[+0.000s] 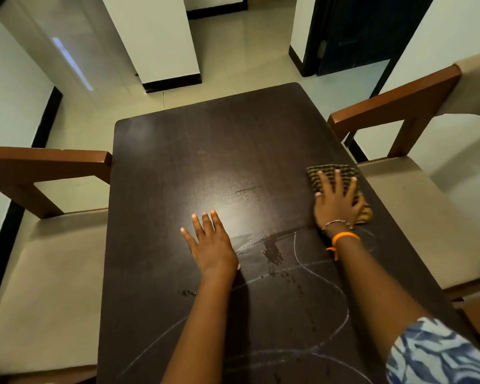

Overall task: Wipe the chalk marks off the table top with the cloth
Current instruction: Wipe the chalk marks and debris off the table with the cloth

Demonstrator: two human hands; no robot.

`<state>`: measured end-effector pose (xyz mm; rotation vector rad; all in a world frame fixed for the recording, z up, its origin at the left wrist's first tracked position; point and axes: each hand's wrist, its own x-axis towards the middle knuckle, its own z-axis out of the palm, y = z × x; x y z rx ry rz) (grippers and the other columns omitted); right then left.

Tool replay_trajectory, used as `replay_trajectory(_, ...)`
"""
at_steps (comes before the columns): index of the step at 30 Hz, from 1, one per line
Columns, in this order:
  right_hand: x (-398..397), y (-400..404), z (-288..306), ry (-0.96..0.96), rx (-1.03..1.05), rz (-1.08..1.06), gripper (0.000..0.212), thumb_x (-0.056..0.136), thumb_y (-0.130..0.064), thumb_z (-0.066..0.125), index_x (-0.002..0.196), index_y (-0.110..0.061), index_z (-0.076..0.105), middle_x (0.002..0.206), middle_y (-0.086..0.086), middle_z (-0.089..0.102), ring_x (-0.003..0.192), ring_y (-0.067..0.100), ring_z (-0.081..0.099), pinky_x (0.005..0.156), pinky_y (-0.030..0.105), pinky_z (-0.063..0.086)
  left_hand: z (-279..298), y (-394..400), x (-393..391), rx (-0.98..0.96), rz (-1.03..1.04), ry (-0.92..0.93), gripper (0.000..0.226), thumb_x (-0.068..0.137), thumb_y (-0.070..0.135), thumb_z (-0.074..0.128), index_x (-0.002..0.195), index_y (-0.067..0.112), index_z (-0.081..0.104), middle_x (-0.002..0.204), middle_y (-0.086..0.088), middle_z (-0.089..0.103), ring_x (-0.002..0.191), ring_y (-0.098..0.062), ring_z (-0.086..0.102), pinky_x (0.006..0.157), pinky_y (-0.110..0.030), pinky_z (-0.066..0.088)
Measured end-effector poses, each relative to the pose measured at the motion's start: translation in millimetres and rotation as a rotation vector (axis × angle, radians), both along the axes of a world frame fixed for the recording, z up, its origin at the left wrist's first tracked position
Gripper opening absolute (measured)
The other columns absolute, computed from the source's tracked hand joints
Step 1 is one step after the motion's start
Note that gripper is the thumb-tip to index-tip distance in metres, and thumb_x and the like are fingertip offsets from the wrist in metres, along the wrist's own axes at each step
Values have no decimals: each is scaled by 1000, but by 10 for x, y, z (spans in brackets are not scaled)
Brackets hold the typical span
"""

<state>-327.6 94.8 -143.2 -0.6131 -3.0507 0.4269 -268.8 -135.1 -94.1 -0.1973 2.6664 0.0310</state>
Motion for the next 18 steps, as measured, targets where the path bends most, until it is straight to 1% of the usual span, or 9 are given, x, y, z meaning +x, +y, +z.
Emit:
replay_trajectory(2,83,-371,5,2,-1,136,57,91,-27,49,143,-35,29,157,2,18,144,35,7,109,59,12,15,8,1,-24,-4,-11,121,74,39,74,145,4,-17,157,-16,-10,143,-35,-21,111,-57,-13)
replay_trajectory(3,149,-578,0,15,-9,228,58,88,-26,53,142,-34,33,156,3,23,143,37,12,107,60,15,26,9,4,-35,0,-20,121,73,40,74,145,4,-17,157,-17,-10,143,-35,-21,111,-57,-13)
replay_trajectory(6,383,-1081,-41,56,-1,485,59,78,-25,63,133,-35,45,148,5,39,136,39,31,101,61,29,57,48,-3,-33,25,-25,115,76,33,72,145,3,-16,157,-17,-10,143,-35,-21,111,-57,-13)
replay_trajectory(8,472,-1121,-59,46,5,615,53,79,-30,59,131,-38,47,146,0,43,135,35,36,99,56,35,79,160,-15,12,26,-7,106,82,26,67,145,3,-15,157,-16,-11,143,-34,-21,112,-57,-12)
replay_trajectory(10,467,-925,-82,66,22,688,49,82,-36,43,131,-40,46,145,-3,44,135,32,37,100,50,37,82,362,-29,104,30,-5,106,82,30,66,146,4,-14,158,-15,-12,143,-33,-21,112,-56,-12)
replay_trajectory(12,413,-654,-74,63,10,641,50,83,-38,32,131,-40,46,145,-5,43,136,30,36,101,48,36,90,587,-54,178,5,-16,112,78,35,70,146,4,-14,158,-13,-12,143,-32,-21,112,-56,-14)
replay_trajectory(15,301,-85,-107,41,49,454,53,82,-34,35,133,-38,45,147,-2,41,136,31,34,101,50,34,51,913,-92,177,-83,-10,116,76,35,73,146,3,-15,158,-13,-12,142,-32,-23,110,-55,-16)
replay_trajectory(18,121,431,-94,30,45,389,54,85,-34,33,139,-37,38,151,0,34,140,32,25,105,53,28,3,1039,-125,124,-107,-6,114,77,29,72,145,2,-16,158,-14,-12,142,-33,-23,110,-55,-16)
